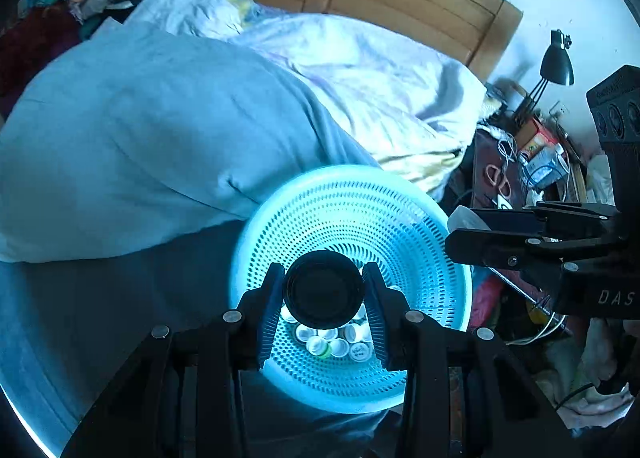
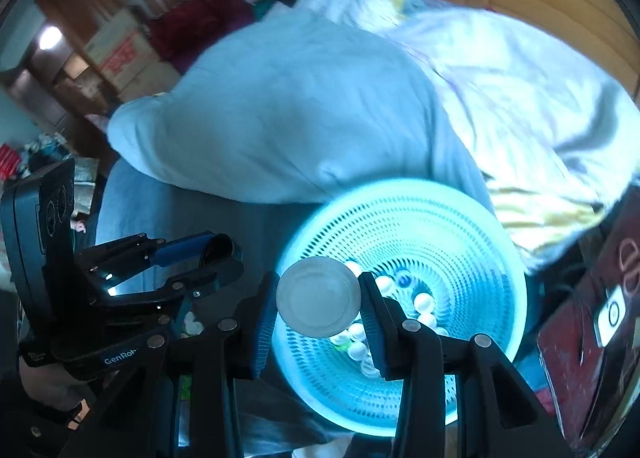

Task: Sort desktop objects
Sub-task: 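Carry the black and white caps over the blue basket, then open both grippers to drop the caps into the basket, then move both grippers back to the pile of caps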

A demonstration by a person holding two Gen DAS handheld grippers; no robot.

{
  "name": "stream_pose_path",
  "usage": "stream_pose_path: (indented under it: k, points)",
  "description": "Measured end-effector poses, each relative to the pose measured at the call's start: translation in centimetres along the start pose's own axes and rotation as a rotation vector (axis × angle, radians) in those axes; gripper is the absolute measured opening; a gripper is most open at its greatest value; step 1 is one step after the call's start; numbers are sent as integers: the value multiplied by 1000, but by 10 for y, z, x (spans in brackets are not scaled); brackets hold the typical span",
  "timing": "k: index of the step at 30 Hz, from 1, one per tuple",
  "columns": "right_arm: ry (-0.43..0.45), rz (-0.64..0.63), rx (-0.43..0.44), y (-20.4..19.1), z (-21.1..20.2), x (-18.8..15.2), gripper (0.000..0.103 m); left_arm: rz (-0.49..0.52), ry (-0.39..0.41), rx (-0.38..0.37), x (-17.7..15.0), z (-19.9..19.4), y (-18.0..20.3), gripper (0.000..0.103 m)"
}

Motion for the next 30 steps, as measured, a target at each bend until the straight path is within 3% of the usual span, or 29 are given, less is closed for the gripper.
stream_pose_path:
  k: [8,17,19,20,21,22,24,30]
  points:
    - [-27,29,-3,13,11,-14,43,-8,-55,3,-10,26,9,34]
    - [-38,31,-1,20,17,-23,44,-19,-58,17,-12,33,10,34]
    - [-42,27,-4,21,18,-25,44,-24,-57,18,-13,34,10,37]
    - [-43,27,-8,21,17,-26,44,-25,-54,22,-13,35,10,44]
    - [-43,32,-14,23,17,-27,47,-29,-47,26,-14,34,10,50]
    - [-46,42,-15,26,18,-29,58,-30,-44,27,-14,34,10,51]
    - [-48,57,-18,30,18,-32,66,-35,-34,34,-14,33,9,52]
    - [-27,34,-18,26,11,-29,66,-51,-41,67,-23,30,-3,52]
Point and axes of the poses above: each gripper's, at about its wrist camera, not at the fingertips, and z roughly the way its jaws point, y to its right, x to its top, the point moved 5 cm from there along z, roughly the way its jaws point, and after that the axes turned 13 degrees about -z, right-handed, at the moved point
